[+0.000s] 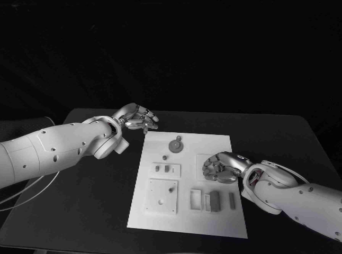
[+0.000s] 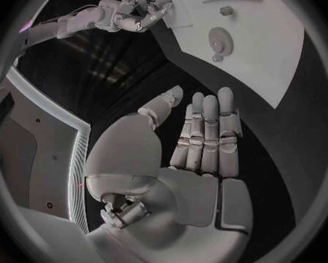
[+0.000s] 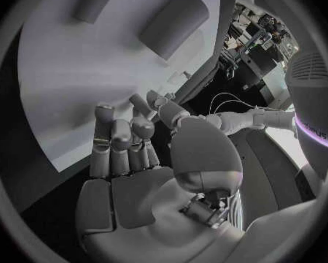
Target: Assemble the parts on the task board
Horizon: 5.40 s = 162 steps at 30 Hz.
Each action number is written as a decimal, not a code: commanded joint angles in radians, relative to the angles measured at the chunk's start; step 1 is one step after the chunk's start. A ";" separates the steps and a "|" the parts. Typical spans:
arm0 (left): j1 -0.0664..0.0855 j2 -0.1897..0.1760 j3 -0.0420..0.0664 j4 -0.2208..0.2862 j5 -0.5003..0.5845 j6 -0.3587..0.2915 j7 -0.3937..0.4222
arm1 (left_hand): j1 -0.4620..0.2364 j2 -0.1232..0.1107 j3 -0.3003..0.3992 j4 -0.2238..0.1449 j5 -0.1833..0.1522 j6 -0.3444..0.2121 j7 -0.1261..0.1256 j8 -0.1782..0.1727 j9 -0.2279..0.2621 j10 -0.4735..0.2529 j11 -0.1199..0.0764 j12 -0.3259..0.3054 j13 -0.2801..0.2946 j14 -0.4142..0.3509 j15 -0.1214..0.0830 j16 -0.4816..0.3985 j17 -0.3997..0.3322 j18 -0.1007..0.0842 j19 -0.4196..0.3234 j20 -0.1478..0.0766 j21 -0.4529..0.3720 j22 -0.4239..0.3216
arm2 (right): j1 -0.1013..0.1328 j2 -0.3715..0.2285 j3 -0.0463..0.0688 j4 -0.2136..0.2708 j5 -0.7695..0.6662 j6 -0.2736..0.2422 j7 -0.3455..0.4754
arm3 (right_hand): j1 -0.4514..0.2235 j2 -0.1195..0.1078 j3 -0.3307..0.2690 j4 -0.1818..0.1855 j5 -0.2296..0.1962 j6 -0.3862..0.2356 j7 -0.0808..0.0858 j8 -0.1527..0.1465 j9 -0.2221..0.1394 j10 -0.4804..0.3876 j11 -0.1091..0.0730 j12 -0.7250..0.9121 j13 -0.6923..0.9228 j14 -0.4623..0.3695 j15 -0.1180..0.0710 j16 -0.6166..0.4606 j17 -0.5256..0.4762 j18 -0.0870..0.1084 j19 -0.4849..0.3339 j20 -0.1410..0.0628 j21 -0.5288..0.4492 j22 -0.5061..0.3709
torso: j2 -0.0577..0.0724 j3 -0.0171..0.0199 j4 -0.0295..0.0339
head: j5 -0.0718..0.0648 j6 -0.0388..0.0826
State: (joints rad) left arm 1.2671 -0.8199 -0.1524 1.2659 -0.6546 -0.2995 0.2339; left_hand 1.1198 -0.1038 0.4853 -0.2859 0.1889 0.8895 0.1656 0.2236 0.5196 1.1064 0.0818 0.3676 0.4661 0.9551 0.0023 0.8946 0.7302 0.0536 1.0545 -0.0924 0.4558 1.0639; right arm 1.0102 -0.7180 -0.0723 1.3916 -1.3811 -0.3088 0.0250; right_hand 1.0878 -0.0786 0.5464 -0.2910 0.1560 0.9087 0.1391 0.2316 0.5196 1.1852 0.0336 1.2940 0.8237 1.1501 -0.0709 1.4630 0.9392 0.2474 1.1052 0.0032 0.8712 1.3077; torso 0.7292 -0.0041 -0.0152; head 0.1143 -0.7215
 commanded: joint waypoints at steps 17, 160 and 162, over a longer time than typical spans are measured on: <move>0.001 0.000 0.001 0.001 0.000 0.013 -0.003 | 0.007 0.000 -0.004 0.003 -0.004 0.001 0.008 0.005 -0.002 0.004 -0.005 -0.006 0.000 0.005 0.001 0.000 0.003 0.021 0.007 -0.003 -0.005 0.002 | -0.001 0.002 -0.001 0.000 -0.020 -0.019 0.006 | 0.002 0.023 -0.002 0.000 -0.005 0.039 -0.015 0.022 0.006 0.007 -0.022 0.001 -0.005 0.003 -0.020 0.006 -0.003 0.014 0.002 -0.006 0.008 0.018 | 0.000 0.0005 -0.0002 | 0.002 -0.001; 0.001 -0.002 0.000 -0.013 0.000 0.008 0.003 | 0.012 0.004 -0.003 0.002 -0.003 -0.006 0.010 0.005 -0.005 0.005 -0.004 -0.009 0.001 0.006 0.000 -0.004 0.009 0.021 0.007 -0.003 -0.008 0.006 | -0.001 0.006 0.013 0.074 0.107 -0.086 0.194 | -0.005 0.082 0.016 -0.003 -0.015 0.145 -0.059 0.084 0.034 0.006 -0.064 -0.013 -0.001 -0.003 -0.057 0.004 -0.006 0.014 -0.004 -0.008 0.004 0.017 | -0.001 -0.0008 0.0006 | -0.001 0.003; 0.001 -0.002 0.000 -0.013 0.000 0.007 0.003 | 0.012 0.004 -0.003 0.002 -0.003 -0.006 0.010 0.005 -0.005 0.005 -0.004 -0.009 0.001 0.006 0.000 -0.004 0.009 0.021 0.007 -0.003 -0.008 0.006 | -0.002 0.018 0.013 0.080 0.107 -0.082 0.194 | -0.005 0.083 0.016 -0.003 -0.015 0.145 -0.058 0.084 0.034 0.006 -0.064 -0.013 -0.001 -0.003 -0.058 0.004 -0.006 0.014 -0.004 -0.008 0.004 0.017 | -0.001 -0.0014 0.0005 | 0.000 0.002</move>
State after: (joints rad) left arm 1.2670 -0.8240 -0.1527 1.2520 -0.6550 -0.2958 0.2262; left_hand 1.1237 -0.0999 0.4853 -0.2859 0.1889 0.8834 0.1683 0.2236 0.5158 1.1063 0.0818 0.3637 0.4662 0.9551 0.0023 0.8946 0.7378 0.0535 1.0580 -0.0927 0.4522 1.0689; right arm 1.0094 -0.7068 -0.0593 1.4653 -1.2826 -0.4038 0.1984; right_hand 1.0796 -0.0050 0.5561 -0.2928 0.1428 1.0206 0.0637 0.2999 0.5312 1.1920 -0.0234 1.2856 0.8217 1.1494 -0.1209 1.4630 0.9331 0.2554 1.1026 0.0007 0.8747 1.3075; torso 0.7285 -0.0040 -0.0152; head 0.1122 -0.7187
